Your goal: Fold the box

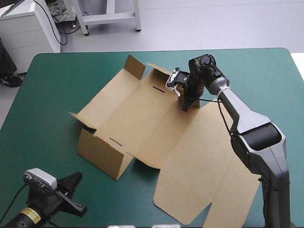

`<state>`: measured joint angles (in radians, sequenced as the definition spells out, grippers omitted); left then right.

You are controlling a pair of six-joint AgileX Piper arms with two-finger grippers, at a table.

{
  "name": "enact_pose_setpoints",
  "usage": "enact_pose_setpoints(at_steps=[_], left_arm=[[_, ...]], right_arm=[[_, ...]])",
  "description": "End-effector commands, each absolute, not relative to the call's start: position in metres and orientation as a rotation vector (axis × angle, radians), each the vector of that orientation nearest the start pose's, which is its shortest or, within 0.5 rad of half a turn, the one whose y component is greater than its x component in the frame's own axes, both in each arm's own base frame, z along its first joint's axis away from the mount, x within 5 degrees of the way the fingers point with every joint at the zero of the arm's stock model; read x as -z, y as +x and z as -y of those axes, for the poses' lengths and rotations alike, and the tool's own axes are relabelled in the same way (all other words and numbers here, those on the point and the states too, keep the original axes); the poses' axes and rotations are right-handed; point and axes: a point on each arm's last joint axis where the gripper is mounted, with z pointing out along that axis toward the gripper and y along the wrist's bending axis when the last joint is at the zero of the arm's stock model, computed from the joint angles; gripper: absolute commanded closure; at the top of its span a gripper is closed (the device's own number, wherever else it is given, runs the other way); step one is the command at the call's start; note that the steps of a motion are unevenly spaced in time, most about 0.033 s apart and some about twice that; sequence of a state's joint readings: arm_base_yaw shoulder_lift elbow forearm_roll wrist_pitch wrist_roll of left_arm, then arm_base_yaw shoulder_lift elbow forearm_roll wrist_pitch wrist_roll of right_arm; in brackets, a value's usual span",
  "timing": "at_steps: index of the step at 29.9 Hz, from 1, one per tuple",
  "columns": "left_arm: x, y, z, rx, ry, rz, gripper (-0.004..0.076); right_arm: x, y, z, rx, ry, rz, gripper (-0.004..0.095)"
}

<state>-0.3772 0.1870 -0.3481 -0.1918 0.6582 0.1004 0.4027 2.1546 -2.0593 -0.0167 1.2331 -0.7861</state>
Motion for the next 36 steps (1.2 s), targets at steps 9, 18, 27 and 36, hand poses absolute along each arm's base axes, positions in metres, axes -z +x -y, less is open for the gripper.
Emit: enact_pose_setpoints(at_steps=[9, 18, 27, 36], left_arm=[[-0.275, 0.046, 0.03, 0.416, 0.372, -1.87, 0.0731], [-0.275, 0.046, 0.03, 0.416, 0.372, -1.87, 0.0731], [-0.275, 0.046, 0.03, 0.414, 0.375, -1.869, 0.0731], [-0.275, 0.046, 0.03, 0.414, 0.375, -1.869, 0.0731]], right_arm=[[-0.332, 0.408, -0.211, -0.004, -1.746, -1.981, 0.0928], [-0.328, 0.385, -0.254, -0.05, -1.862, -1.884, 0.0928], [-0.303, 0.387, -0.269, -0.091, -1.907, -1.909, 0.0928], [-0.299, 0.389, -0.269, -0.104, -1.862, -1.967, 0.0616]])
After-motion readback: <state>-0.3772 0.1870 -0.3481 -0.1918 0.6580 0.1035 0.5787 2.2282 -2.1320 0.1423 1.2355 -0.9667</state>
